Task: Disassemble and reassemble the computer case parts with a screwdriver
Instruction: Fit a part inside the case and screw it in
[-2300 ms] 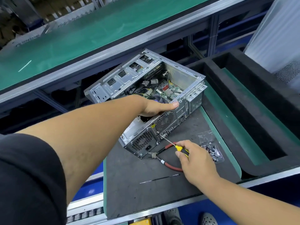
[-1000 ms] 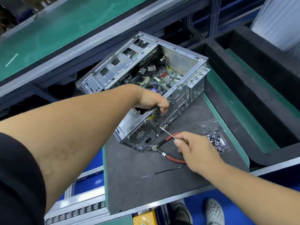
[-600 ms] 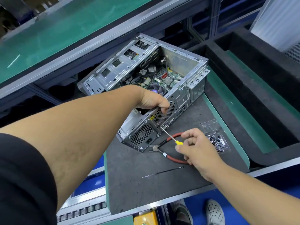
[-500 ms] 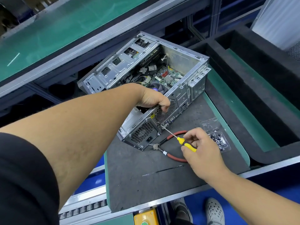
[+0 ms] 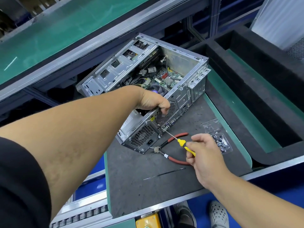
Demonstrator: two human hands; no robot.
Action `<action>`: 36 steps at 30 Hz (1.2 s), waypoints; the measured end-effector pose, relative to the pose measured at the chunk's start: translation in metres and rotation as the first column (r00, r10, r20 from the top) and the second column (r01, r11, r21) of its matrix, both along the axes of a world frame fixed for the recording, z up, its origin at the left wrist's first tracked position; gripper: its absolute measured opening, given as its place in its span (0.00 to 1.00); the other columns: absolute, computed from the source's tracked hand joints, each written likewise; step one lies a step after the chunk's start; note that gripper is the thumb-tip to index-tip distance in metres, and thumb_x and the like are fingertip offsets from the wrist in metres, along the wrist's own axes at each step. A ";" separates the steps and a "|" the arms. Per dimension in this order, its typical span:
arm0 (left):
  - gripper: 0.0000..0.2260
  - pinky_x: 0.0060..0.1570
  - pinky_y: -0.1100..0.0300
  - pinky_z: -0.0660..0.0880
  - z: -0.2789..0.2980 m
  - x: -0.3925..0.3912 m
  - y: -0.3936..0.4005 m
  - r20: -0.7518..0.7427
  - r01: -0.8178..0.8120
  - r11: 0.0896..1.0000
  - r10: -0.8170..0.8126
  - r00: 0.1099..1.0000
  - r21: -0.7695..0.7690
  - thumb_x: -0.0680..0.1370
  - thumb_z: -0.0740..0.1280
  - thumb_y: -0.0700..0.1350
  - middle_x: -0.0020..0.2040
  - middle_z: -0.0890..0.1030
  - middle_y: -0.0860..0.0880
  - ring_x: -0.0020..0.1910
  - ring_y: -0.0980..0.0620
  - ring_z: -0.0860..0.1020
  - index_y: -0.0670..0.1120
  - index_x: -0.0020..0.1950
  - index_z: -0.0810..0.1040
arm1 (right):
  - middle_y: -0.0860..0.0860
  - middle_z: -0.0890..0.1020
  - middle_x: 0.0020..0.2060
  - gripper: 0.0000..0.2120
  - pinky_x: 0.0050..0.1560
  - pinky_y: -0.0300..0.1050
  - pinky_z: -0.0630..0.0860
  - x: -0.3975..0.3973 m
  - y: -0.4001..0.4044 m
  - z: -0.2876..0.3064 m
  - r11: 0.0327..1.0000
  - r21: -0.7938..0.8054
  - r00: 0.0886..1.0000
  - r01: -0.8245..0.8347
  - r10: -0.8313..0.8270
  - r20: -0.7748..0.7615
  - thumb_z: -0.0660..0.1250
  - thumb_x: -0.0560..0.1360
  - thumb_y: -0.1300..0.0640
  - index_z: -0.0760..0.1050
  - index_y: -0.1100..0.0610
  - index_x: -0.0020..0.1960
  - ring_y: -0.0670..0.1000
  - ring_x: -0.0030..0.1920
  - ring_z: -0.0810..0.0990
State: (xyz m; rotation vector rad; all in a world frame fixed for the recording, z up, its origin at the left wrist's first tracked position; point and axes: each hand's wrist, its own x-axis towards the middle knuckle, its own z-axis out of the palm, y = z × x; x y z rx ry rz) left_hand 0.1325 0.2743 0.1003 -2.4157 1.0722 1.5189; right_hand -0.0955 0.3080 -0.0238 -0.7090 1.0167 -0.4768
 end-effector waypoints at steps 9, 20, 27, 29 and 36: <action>0.15 0.25 0.64 0.57 -0.001 0.000 0.001 -0.007 -0.005 1.000 0.005 1.000 -0.010 0.71 0.69 0.48 0.25 0.65 0.53 0.24 0.53 0.60 0.49 0.31 0.64 | 0.54 0.81 0.35 0.08 0.24 0.36 0.69 0.008 0.004 0.011 0.991 0.096 0.991 0.093 -0.083 -0.107 0.67 0.82 0.61 0.83 0.55 0.48 0.44 0.25 0.74; 0.17 0.19 0.67 0.56 -0.001 -0.002 0.000 0.005 0.005 0.999 -0.004 1.000 -0.034 0.77 0.65 0.42 0.23 0.63 0.54 0.19 0.57 0.59 0.49 0.32 0.61 | 0.50 0.82 0.36 0.08 0.31 0.37 0.71 -0.005 0.007 -0.002 0.901 -0.408 0.973 -0.150 0.062 -0.223 0.69 0.80 0.60 0.80 0.50 0.43 0.47 0.30 0.76; 0.18 0.18 0.66 0.56 0.001 -0.004 0.001 0.006 0.007 0.999 -0.007 1.000 -0.033 0.78 0.65 0.41 0.23 0.63 0.54 0.19 0.57 0.58 0.49 0.32 0.61 | 0.58 0.81 0.41 0.03 0.25 0.39 0.67 0.000 -0.007 0.003 0.989 0.128 0.996 -0.079 0.084 -0.034 0.67 0.82 0.59 0.78 0.55 0.50 0.46 0.24 0.71; 0.17 0.19 0.67 0.56 0.002 -0.004 0.001 0.011 0.011 0.999 -0.010 1.000 -0.030 0.77 0.65 0.42 0.23 0.64 0.54 0.19 0.57 0.59 0.49 0.33 0.62 | 0.49 0.81 0.39 0.05 0.33 0.40 0.70 -0.009 -0.004 -0.006 0.810 -0.504 0.943 -0.300 0.172 -0.284 0.71 0.79 0.54 0.76 0.49 0.46 0.45 0.32 0.75; 0.15 0.22 0.66 0.56 -0.003 -0.001 0.000 -0.005 -0.008 0.999 0.008 1.000 -0.035 0.75 0.67 0.42 0.25 0.65 0.53 0.21 0.56 0.60 0.49 0.31 0.66 | 0.56 0.74 0.34 0.09 0.16 0.35 0.57 0.002 -0.019 -0.003 0.796 0.599 0.995 -0.085 0.042 0.085 0.67 0.82 0.59 0.74 0.60 0.43 0.44 0.21 0.62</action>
